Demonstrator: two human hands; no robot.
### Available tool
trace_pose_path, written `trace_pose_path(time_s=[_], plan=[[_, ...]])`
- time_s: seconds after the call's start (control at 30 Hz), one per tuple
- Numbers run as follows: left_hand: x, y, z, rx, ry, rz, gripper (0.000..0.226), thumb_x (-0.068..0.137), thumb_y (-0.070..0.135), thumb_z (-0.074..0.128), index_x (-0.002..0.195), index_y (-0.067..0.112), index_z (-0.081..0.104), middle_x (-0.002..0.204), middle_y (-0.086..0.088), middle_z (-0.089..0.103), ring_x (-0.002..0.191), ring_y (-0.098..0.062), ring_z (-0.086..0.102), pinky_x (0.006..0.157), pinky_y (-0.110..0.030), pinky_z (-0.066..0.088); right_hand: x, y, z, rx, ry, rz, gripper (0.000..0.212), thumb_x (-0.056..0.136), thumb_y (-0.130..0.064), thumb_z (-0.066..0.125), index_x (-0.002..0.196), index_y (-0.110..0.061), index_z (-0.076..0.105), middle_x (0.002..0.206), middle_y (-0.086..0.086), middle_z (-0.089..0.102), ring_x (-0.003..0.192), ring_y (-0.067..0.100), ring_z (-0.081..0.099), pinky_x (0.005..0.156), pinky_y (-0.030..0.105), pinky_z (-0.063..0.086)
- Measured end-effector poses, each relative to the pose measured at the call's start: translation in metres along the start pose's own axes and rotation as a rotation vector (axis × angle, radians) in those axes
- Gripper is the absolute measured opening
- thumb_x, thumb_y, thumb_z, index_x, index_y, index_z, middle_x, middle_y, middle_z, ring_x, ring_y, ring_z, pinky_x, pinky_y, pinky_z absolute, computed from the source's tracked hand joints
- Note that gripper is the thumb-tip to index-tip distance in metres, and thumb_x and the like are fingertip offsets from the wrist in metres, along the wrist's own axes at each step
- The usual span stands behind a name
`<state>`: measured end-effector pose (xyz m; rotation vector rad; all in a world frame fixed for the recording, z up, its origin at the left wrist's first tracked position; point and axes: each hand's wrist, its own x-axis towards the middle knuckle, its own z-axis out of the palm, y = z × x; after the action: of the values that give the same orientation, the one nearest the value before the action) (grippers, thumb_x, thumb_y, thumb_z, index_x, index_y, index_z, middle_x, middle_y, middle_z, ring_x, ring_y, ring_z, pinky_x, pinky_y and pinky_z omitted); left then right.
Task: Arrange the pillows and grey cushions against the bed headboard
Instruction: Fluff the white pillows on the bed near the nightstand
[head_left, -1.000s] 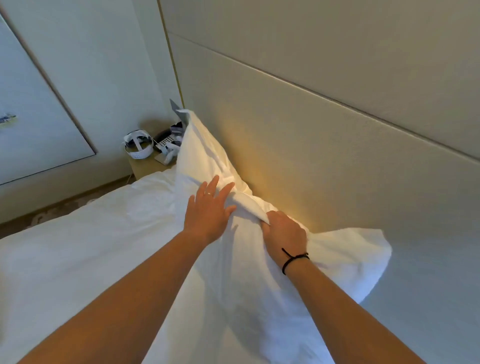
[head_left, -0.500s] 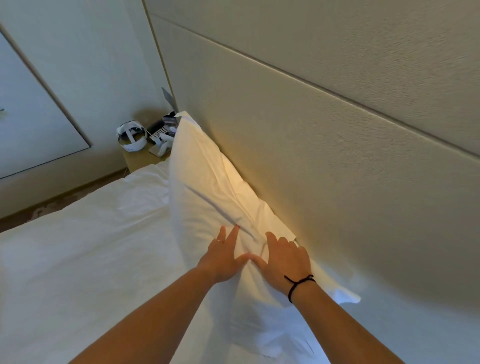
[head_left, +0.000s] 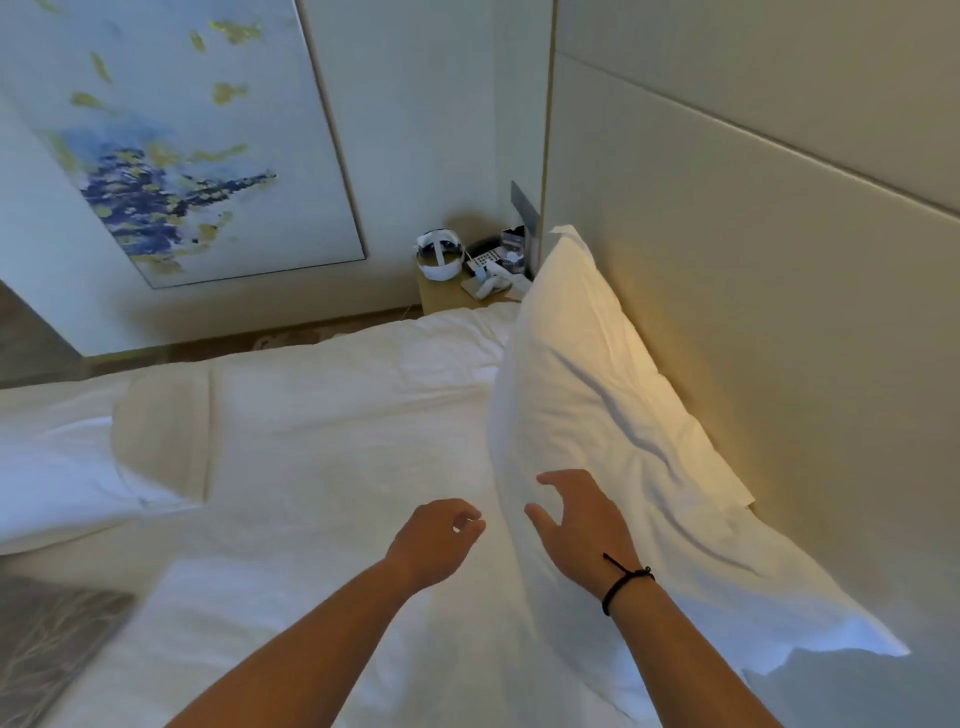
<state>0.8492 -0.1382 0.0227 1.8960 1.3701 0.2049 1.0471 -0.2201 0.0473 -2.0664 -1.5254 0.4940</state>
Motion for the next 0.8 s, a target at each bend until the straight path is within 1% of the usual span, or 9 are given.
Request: trace_pose_path(time_s=[0.1,0.2,0.3,0.37,0.53,0.6,0.67,0.73,0.8], plan=[[-0.039,-0.040,-0.035,-0.083,0.110,-0.081,0.017,0.089,0.038,0.058,0.081,0.031,0.070,0.089,0.017,0.070,0.087,0.002,0.063,0.087,-0.030,0.053,-0.017,-0.044,0.034,-0.017,-0.130,-0.083,0.031,0.092,-0.048,0.057,0.119,-0.033,0.058,0.121,-0.015,0.055,0.104,0.007,0.058,0.091,0.026,0.044],[-0.081,-0.079,-0.065,-0.149,0.190,-0.130,0.019,0.090,0.035,0.057,0.078,0.028,0.070,0.083,0.014,0.071,0.083,-0.001,0.065,0.083,-0.032,0.056,-0.034,-0.088,0.067,-0.030,-0.206,-0.098,0.023,0.092,-0.049,0.055,0.109,-0.035,0.062,0.103,-0.018,0.062,0.092,0.002,0.057,0.081,0.023,0.046],[-0.127,-0.118,-0.092,-0.205,0.263,-0.170,0.020,0.091,0.037,0.057,0.079,0.027,0.070,0.081,0.012,0.071,0.081,-0.003,0.066,0.081,-0.033,0.057,-0.054,-0.134,0.099,-0.020,-0.271,-0.123,0.016,0.089,-0.048,0.056,0.098,-0.037,0.063,0.086,-0.022,0.062,0.081,-0.001,0.058,0.073,0.022,0.048],[-0.159,-0.146,-0.108,-0.233,0.304,-0.216,0.022,0.092,0.038,0.056,0.080,0.026,0.070,0.082,0.010,0.071,0.081,-0.004,0.066,0.081,-0.034,0.057,-0.068,-0.168,0.121,-0.016,-0.327,-0.144,0.013,0.088,-0.048,0.055,0.093,-0.039,0.062,0.086,-0.022,0.063,0.080,-0.002,0.058,0.073,0.022,0.049],[-0.241,-0.225,-0.146,-0.288,0.427,-0.366,0.030,0.094,0.033,0.052,0.085,0.011,0.069,0.085,-0.005,0.073,0.083,-0.022,0.069,0.080,-0.042,0.057,-0.107,-0.252,0.176,-0.037,-0.435,-0.214,0.009,0.088,-0.048,0.052,0.089,-0.043,0.059,0.087,-0.023,0.064,0.083,-0.002,0.059,0.072,0.023,0.048],[-0.271,-0.260,-0.158,-0.312,0.488,-0.419,0.031,0.094,0.032,0.051,0.084,0.008,0.068,0.083,-0.007,0.073,0.074,-0.023,0.068,0.077,-0.043,0.057,-0.124,-0.282,0.198,-0.055,-0.464,-0.250,0.011,0.089,-0.048,0.052,0.091,-0.042,0.061,0.087,-0.023,0.064,0.084,-0.002,0.058,0.071,0.023,0.047],[-0.300,-0.294,-0.168,-0.335,0.541,-0.478,0.032,0.095,0.033,0.051,0.083,0.008,0.068,0.082,-0.009,0.072,0.066,-0.020,0.063,0.071,-0.040,0.056,-0.139,-0.311,0.221,-0.072,-0.484,-0.280,0.012,0.089,-0.047,0.051,0.092,-0.042,0.061,0.087,-0.023,0.063,0.084,-0.002,0.058,0.072,0.023,0.046],[-0.326,-0.323,-0.176,-0.347,0.583,-0.533,0.033,0.094,0.032,0.051,0.082,0.006,0.067,0.082,-0.013,0.071,0.062,-0.017,0.055,0.062,-0.033,0.049,-0.151,-0.336,0.242,-0.080,-0.500,-0.311,0.013,0.090,-0.045,0.052,0.096,-0.040,0.062,0.089,-0.023,0.063,0.085,-0.002,0.058,0.075,0.025,0.048],[-0.349,-0.347,-0.181,-0.361,0.616,-0.581,0.033,0.094,0.032,0.051,0.081,0.005,0.066,0.082,-0.013,0.071,0.060,-0.018,0.054,0.058,-0.031,0.043,-0.163,-0.358,0.261,-0.078,-0.515,-0.355,0.016,0.091,-0.042,0.052,0.102,-0.038,0.063,0.092,-0.022,0.063,0.087,0.001,0.059,0.079,0.028,0.049]])
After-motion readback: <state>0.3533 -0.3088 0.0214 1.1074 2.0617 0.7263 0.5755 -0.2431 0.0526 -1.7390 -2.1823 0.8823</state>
